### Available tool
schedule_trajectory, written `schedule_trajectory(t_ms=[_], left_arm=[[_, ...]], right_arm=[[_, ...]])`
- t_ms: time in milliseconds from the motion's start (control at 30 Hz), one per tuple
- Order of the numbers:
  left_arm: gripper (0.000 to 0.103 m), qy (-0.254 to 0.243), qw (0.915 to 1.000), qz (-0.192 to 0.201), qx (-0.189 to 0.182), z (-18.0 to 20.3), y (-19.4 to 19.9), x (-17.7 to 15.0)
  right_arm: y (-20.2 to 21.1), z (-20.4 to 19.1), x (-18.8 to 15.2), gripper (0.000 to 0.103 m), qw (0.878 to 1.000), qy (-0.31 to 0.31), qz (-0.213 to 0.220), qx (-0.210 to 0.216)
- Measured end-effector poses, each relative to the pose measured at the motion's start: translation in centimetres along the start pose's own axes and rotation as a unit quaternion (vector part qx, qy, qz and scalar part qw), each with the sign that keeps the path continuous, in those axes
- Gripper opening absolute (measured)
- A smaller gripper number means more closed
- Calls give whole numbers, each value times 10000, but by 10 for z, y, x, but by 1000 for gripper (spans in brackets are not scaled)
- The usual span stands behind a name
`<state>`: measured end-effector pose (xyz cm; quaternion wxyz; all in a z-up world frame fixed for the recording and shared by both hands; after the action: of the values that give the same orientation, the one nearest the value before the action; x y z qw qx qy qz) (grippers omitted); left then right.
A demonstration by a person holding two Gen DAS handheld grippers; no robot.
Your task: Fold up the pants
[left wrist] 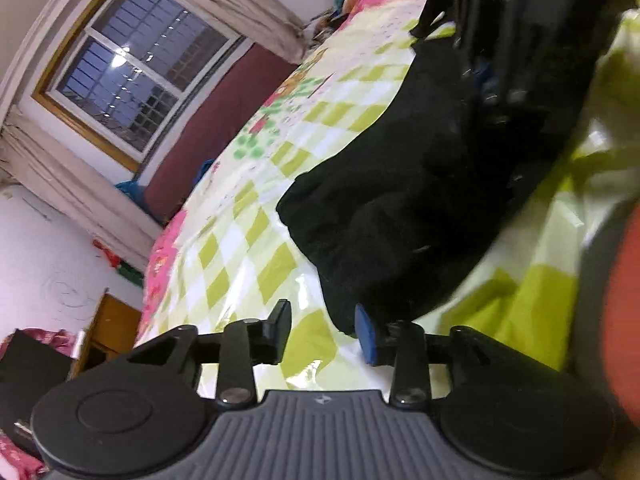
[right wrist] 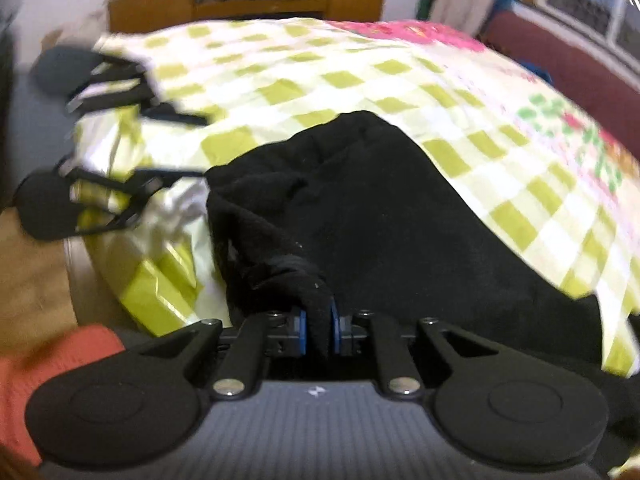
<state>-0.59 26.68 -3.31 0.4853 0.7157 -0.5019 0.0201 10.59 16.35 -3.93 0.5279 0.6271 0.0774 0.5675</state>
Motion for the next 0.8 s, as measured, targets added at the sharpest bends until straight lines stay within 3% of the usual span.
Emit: schedule_trajectory(t_ms=[100,167,267,400,500,600,700,767,800], left_arm=[[64,-273,9991,223,-255,17,8,13],[68,-551,9978,321,-171,26,-1,24],[67,-594,9981,189,35,18,-32,36],[36,-461,9988,162,60,-8,-39,42],[35,-305,9990,308,104,-21,-26,41],[34,-120,9995,111,269,-16,-44,27],[34,-697,9937,-419,766,4,-75,3],[35,-1194,9854,-539,1088,17,-74,-6],[42,-1277,9832,-559,1178,19,-70,-7]], right_arm=[[3,7,7,12,9997,-250,-31,81],[12,6,7,12,9997,-222,9,92],[23,5,5,12,9999,-61,90,90],[28,-1,2,12,9998,132,126,76],[27,-14,3,12,9996,151,168,153],[3,-39,-2,12,9997,99,14,240],[-21,-57,-11,18,9988,470,64,-93],[-13,-55,-11,20,9984,518,201,-60],[-6,-51,-11,28,9984,505,258,5]])
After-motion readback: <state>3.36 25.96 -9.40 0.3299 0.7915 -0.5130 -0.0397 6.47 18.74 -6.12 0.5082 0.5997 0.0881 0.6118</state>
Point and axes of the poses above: each gripper's, at about its wrist camera, not at the fingertips, and y roughly against the way its jaws point, z to its right, x to its top, the point moved 7 cm from there along -y, roughly the way its jaws point, and after that the axes turned 13 degrees about -x, right-handed, at the moved point
